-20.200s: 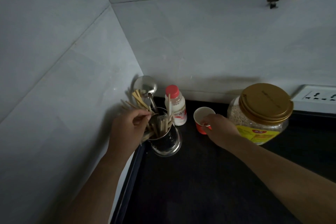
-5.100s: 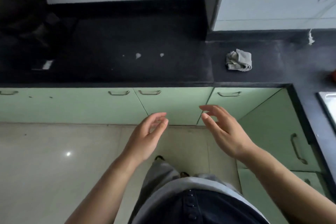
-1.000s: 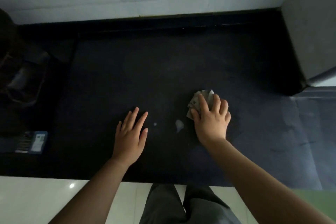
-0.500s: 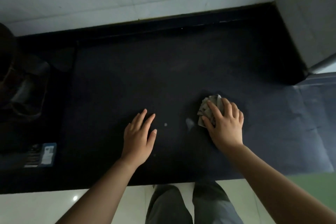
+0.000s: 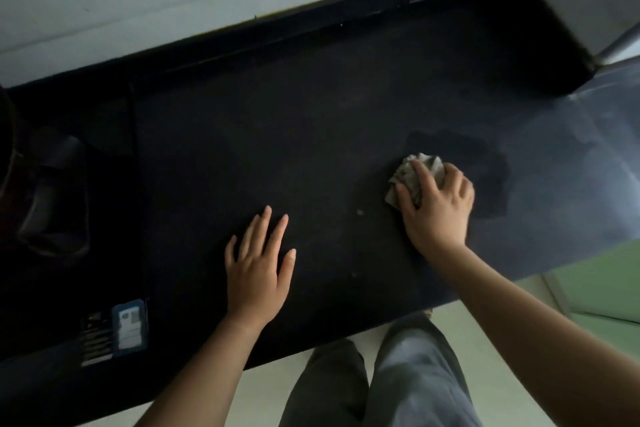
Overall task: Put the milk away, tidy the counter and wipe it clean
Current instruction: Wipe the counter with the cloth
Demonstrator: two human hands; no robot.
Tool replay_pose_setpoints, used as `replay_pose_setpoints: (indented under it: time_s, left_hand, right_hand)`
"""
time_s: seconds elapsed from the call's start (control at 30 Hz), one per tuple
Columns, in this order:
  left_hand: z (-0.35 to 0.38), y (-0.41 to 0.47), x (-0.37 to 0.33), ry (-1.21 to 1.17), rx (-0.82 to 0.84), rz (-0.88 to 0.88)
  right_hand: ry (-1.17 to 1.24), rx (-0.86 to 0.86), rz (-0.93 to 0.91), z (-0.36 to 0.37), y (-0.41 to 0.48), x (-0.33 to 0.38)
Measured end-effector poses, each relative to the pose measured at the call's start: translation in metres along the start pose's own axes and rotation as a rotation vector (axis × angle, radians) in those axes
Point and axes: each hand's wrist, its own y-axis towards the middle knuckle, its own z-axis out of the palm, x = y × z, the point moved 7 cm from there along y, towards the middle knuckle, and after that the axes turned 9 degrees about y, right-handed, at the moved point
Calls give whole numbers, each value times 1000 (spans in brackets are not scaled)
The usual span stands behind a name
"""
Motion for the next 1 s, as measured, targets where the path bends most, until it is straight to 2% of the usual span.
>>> replay_pose_setpoints:
  time_s: [0.13, 0.27, 0.4, 0.53, 0.67, 0.8, 0.9, 1.0]
  left_hand:
    - [-2, -1, 2, -16, -39, -7]
    - [-1, 0, 2, -26, -52, -2]
    - [0, 0, 4, -41, -69, -19]
    - [-1, -2, 3, -38, -80, -9]
    - [-3, -2, 4, -34, -79, -16]
    - [-3, -3, 2, -14, -36, 7]
    - [-4, -2, -3, -24, 0, 19]
    - [-7, -12, -1, -27, -38, -58]
  right_hand:
    - [-48, 76, -200, 31, -30, 53]
    - [-102, 106, -251, 20, -58, 34]
    - [-87, 46, -141, 7, -49, 9]
    - [-24, -32, 25, 19, -26, 30]
    - [-75, 100, -98, 41, -40, 66]
    - [-123, 182, -226, 28, -74, 58]
    - [-144, 185, -179, 12, -89, 28]
    - [-102, 141, -50, 4, -97, 17]
